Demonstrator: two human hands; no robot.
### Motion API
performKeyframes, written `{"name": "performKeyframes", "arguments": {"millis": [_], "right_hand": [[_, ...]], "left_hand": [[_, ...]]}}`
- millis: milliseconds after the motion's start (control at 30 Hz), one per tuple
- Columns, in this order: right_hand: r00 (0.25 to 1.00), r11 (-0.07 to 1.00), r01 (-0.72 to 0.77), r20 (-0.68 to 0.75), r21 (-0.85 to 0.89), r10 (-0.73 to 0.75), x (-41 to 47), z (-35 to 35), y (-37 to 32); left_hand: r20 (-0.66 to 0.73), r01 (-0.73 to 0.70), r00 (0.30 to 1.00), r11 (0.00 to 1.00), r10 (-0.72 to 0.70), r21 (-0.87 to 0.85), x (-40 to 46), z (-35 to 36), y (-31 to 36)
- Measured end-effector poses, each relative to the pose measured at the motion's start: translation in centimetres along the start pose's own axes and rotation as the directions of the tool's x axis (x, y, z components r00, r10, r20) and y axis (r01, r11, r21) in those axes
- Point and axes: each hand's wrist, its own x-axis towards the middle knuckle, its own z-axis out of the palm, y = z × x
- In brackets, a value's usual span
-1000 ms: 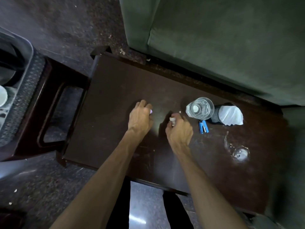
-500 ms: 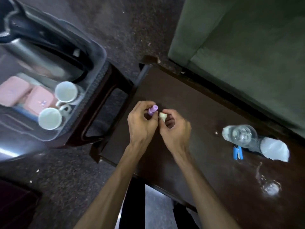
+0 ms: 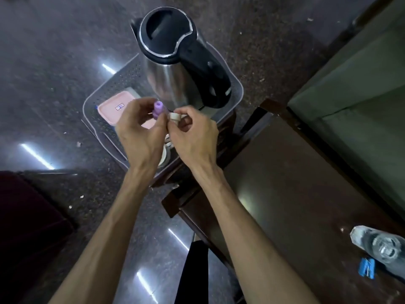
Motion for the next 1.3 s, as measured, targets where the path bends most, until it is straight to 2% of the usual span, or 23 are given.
{"name": "performKeyframes", "arguments": {"millis": [233, 400, 633, 767, 1000, 1067, 1167, 1300], "right_hand": [[0.998, 0.995, -0.037, 0.051, 0.089, 0.033, 0.3, 1.2, 0.1], [0.997, 0.985, -0.070, 0.040, 0.155, 0.065, -1.7, -2.3, 2.7], [0.985, 0.983, -0.106, -0.121, 0.153, 0.125, -5.8, -9.2, 6.5], [0.958, 0.977, -0.167, -0.213, 0.135, 0.193, -8.7, -14.6, 10.0], [0.877, 0.952, -0.293, -0.372, 0.086, 0.303, -15.4, -23.6, 16.8], [0.805, 0.917, -0.392, -0.454, 0.078, 0.382, -17.9, -26.6, 19.4], [0.688, 0.838, -0.544, -0.557, 0.028, 0.465, -22.1, -31.1, 23.5], [0.504, 0.668, -0.745, -0.654, 0.001, 0.563, -26.7, -36.6, 27.3]], "left_hand": [[0.042, 0.017, 0.999, 1.000, -0.018, 0.025, 1.5, -0.6, -0.7], [0.041, -0.088, 0.996, 0.991, 0.084, 0.099, -2.3, 0.6, -0.1], [0.220, -0.138, 0.967, 0.990, 0.127, 0.038, -10.8, 4.8, 1.8], [0.370, -0.104, 0.924, 0.994, 0.092, 0.013, -16.4, 8.1, 3.9], [0.661, -0.156, 0.749, 0.982, 0.047, 0.107, -26.1, 13.2, 6.4], [0.733, -0.163, 0.680, 0.978, 0.017, 0.128, -30.1, 15.2, 7.0], [0.839, -0.166, 0.538, 0.965, -0.082, 0.201, -36.4, 17.9, 7.9], [0.913, -0.286, 0.393, 0.929, -0.113, 0.237, -43.6, 20.7, 9.1]]}}
